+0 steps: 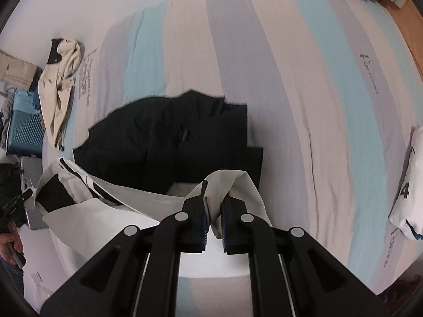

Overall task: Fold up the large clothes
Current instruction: 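Lay the hem over the black collar with both tools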

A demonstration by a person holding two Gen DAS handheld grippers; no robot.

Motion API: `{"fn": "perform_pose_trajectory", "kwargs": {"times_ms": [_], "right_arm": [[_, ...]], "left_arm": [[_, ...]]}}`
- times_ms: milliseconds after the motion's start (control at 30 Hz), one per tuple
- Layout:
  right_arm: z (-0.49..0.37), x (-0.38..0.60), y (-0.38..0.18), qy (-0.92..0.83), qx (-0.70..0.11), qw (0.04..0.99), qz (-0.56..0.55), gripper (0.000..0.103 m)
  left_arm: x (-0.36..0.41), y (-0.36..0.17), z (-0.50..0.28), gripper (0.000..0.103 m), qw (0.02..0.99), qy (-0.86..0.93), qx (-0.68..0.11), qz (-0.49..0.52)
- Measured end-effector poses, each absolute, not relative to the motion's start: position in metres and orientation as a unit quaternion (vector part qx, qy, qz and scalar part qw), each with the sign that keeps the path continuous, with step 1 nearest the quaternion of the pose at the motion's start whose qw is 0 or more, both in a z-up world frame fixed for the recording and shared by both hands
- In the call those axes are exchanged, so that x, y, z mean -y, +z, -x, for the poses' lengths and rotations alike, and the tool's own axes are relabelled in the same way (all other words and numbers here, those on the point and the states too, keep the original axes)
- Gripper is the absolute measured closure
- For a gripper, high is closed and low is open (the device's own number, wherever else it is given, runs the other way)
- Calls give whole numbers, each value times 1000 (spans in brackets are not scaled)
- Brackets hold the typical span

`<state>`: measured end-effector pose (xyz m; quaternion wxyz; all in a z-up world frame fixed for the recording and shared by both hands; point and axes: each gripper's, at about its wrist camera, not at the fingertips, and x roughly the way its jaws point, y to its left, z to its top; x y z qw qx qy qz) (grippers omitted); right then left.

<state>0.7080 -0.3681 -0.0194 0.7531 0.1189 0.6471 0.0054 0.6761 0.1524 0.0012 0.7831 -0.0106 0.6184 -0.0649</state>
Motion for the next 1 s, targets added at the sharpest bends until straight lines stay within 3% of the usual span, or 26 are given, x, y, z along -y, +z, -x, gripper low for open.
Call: {"fn": "perform_pose_trajectory", "kwargs": {"times_ms": [533, 1000], "right_arm": [[-786, 371, -43, -22, -637, 759, -130, 97], [-844, 364, -120, -61, -647, 749, -129, 97]], "left_arm": [[-165, -31, -766, 101, 781, -39, -623, 37], [-171, -124, -819, 101, 770, -17, -637, 36]]}}
